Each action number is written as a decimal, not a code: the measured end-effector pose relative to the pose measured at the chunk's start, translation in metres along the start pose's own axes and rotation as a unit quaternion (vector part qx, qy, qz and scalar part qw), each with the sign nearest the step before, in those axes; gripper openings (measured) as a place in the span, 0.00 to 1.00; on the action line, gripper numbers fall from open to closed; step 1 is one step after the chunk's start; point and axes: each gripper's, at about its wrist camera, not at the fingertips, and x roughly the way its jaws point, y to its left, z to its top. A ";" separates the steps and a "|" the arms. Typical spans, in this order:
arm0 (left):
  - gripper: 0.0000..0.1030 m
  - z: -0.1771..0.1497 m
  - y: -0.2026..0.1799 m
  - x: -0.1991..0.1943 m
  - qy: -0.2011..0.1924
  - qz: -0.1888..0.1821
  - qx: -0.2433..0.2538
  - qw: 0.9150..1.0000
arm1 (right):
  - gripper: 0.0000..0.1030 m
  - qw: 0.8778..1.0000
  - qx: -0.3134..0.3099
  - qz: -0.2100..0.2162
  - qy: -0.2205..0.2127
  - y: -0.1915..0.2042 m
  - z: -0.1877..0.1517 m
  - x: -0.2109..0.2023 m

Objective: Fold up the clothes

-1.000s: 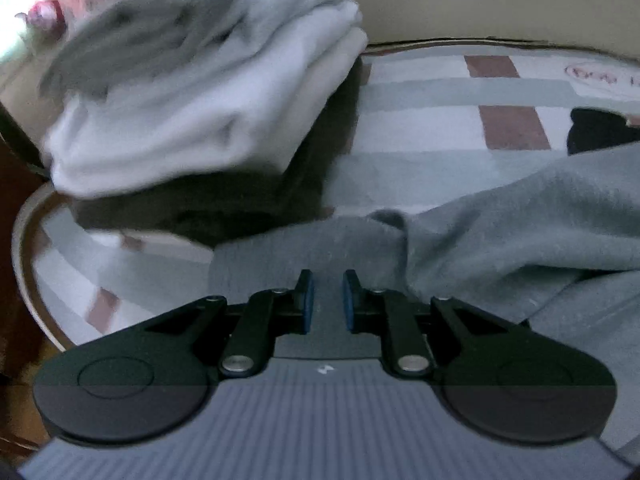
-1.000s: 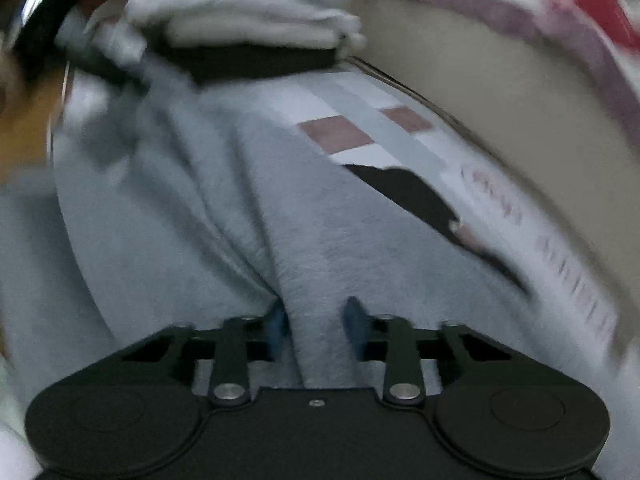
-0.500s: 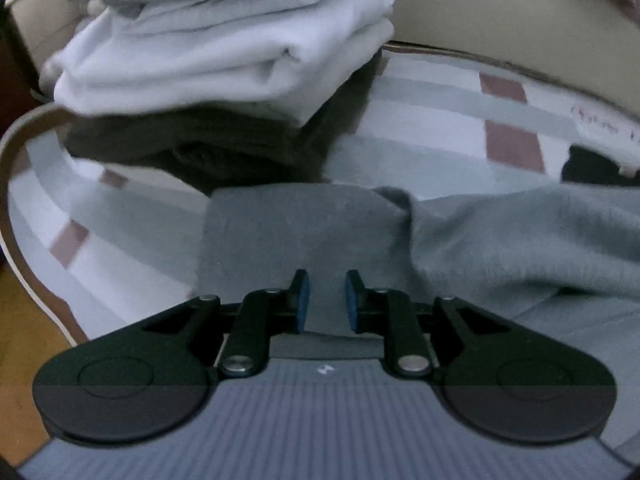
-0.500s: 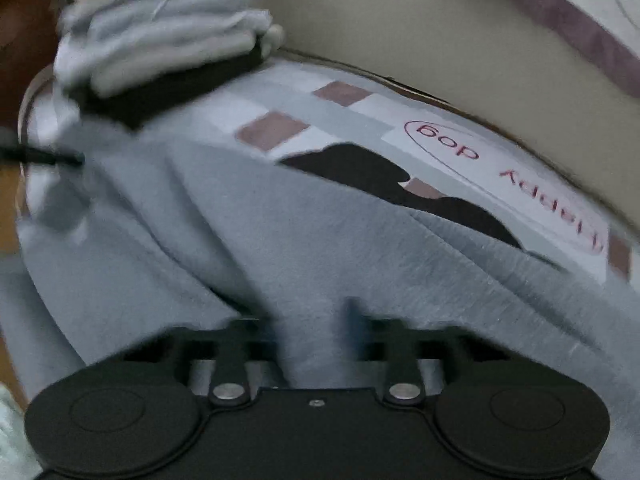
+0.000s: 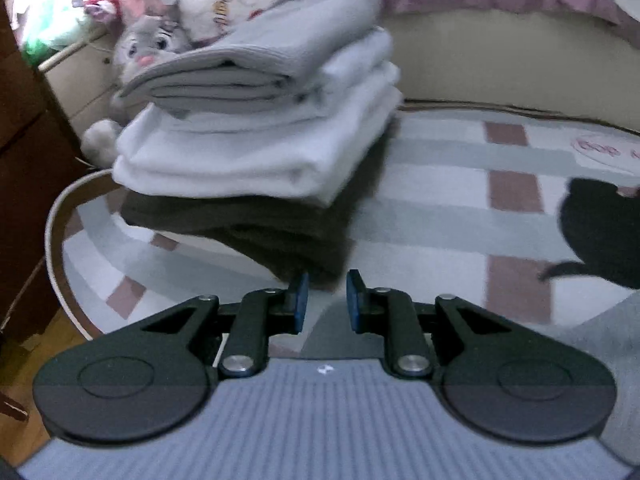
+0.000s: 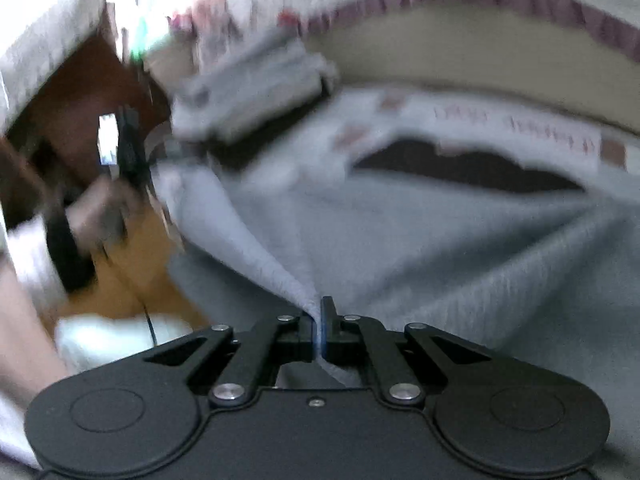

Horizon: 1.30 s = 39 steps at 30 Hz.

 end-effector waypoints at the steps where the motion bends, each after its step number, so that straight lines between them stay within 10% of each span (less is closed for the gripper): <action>1: 0.24 -0.003 -0.003 -0.003 0.005 -0.013 -0.005 1.000 | 0.04 1.000 0.008 -0.013 0.008 -0.003 -0.010 0.004; 10: 0.39 -0.044 -0.034 -0.034 0.048 -0.151 -0.002 0.987 | 0.04 0.997 0.050 -0.041 0.033 -0.017 -0.027 0.033; 17: 0.50 -0.072 0.012 -0.054 0.078 -0.122 -0.048 0.988 | 0.05 0.996 0.067 -0.041 0.035 -0.025 -0.041 0.028; 21: 0.53 -0.091 0.047 -0.043 0.128 -0.149 -0.135 0.971 | 0.05 0.996 0.064 -0.039 0.037 -0.027 -0.039 0.033; 25: 0.79 -0.102 0.038 -0.036 0.140 -0.088 -0.102 0.981 | 0.05 0.996 0.078 -0.032 0.039 -0.033 -0.042 0.036; 29: 0.79 -0.100 0.041 -0.027 0.133 -0.070 -0.092 0.984 | 0.05 0.995 0.082 -0.031 0.040 -0.033 -0.044 0.037; 39: 0.79 -0.119 0.064 0.008 0.170 -0.094 -0.188 0.963 | 0.05 0.994 0.091 -0.046 0.035 -0.029 -0.036 0.034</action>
